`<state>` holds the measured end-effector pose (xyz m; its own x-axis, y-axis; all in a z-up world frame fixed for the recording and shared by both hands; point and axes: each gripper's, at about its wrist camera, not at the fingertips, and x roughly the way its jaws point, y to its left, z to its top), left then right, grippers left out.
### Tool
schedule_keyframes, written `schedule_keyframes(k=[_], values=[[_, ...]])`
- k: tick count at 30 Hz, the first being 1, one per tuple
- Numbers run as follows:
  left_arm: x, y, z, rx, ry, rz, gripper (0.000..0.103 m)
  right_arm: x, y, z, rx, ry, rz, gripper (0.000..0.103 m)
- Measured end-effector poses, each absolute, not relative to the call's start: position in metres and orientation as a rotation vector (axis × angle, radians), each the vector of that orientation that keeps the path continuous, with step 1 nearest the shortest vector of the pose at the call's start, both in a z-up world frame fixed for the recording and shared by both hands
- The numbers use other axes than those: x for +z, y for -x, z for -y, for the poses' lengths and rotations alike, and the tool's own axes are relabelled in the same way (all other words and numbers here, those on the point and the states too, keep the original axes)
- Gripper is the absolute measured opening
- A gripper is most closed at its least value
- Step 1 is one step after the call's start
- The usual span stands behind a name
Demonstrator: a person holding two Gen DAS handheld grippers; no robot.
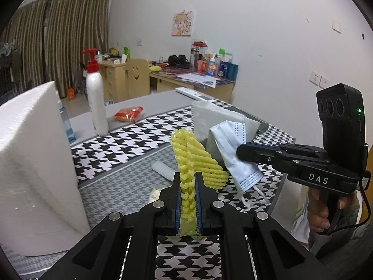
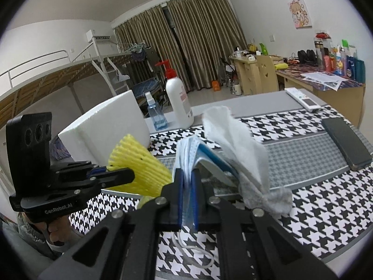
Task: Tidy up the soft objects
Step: 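Lift both held items and carry them toward the white foam box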
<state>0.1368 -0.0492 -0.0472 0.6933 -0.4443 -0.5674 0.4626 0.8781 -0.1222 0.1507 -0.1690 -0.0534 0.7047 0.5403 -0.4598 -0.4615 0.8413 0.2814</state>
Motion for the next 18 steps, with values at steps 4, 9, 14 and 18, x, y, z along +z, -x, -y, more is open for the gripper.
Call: schedule_keyframes(k=[4, 9, 14, 18], values=[[-0.041, -0.132, 0.044, -0.487, -0.026, -0.6, 0.011, -0.047, -0.148, 0.164, 0.569, -0.136, -0.538, 0.009], [-0.034, -0.126, 0.033, -0.451, -0.015, -0.57, 0.011, -0.04, -0.144, 0.161, 0.581, -0.119, -0.513, 0.009], [-0.03, -0.119, 0.025, -0.42, -0.01, -0.54, 0.011, -0.035, -0.139, 0.156, 0.592, -0.109, -0.493, 0.009], [-0.025, -0.114, 0.019, -0.393, -0.009, -0.522, 0.011, -0.031, -0.136, 0.152, 0.6, -0.1, -0.475, 0.009]])
